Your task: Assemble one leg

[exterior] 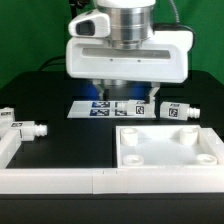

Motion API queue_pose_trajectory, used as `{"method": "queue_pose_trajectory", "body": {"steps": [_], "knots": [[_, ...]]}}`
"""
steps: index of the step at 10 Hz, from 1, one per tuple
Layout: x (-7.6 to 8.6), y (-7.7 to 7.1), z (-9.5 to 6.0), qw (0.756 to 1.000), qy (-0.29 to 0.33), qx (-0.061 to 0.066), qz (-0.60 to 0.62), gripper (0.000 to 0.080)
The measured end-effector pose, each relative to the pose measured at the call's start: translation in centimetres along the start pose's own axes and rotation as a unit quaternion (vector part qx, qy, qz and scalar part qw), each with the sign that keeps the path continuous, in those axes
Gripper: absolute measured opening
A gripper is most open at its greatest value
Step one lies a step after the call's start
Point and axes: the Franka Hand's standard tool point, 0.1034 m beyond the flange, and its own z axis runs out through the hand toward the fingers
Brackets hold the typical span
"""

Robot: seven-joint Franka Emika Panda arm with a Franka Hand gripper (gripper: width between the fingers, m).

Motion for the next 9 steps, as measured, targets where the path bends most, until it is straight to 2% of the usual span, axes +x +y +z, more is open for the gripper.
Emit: {"method": "queue_pose_trajectory", "body": {"steps": [5, 6, 7, 8, 9], "knots": [[-0.1, 0.2, 0.3, 1.000, -0.003, -0.001, -0.008, 0.0648], [-1.3, 0.1, 0.9, 0.999, -0.014, 0.008, 0.045, 0.0648], [-2.8, -0.7, 1.3, 0.997, -0.023, 0.005, 0.073, 0.0648], [-3.8, -2.5, 1.4, 0.992, -0.026, 0.001, 0.121, 0.0648], [-3.8, -3.8, 1.1, 0.989, -0.027, 0.008, 0.142, 0.0648]]}}
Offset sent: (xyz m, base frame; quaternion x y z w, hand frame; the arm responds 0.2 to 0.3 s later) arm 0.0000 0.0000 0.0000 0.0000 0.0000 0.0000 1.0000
